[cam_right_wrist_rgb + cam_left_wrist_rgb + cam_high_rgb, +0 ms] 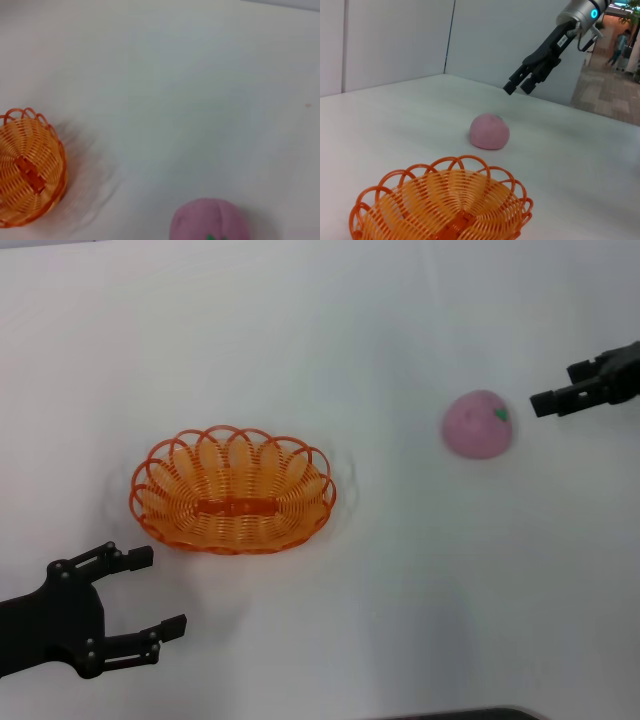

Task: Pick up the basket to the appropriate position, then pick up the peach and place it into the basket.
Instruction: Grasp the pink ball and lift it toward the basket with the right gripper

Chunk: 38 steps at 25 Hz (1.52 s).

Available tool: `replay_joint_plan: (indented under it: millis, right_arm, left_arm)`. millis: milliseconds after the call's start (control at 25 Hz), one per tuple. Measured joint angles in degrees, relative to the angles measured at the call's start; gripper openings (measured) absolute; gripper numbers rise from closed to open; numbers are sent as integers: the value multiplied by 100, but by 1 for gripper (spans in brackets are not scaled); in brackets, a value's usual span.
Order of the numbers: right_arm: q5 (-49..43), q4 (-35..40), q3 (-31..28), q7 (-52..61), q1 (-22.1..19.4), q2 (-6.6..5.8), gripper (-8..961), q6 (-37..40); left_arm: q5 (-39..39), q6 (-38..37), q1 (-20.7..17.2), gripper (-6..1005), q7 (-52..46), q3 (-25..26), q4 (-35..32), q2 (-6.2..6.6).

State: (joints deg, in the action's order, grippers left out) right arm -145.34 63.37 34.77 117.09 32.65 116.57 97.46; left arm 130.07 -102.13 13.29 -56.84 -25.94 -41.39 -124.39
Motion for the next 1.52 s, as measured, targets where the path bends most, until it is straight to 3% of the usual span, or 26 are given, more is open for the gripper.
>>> replay_joint_plan:
  millis: [640, 1520]
  right_arm:
    - [-54, -314, 1040, 316, 95, 226, 928, -966]
    - [-69, -834, 1493, 277, 142, 276, 923, -1586]
  left_arm:
    - [0, 16, -2, 892, -5, 2, -1, 3]
    - [0, 22, 7, 893, -136, -1, -1, 3]
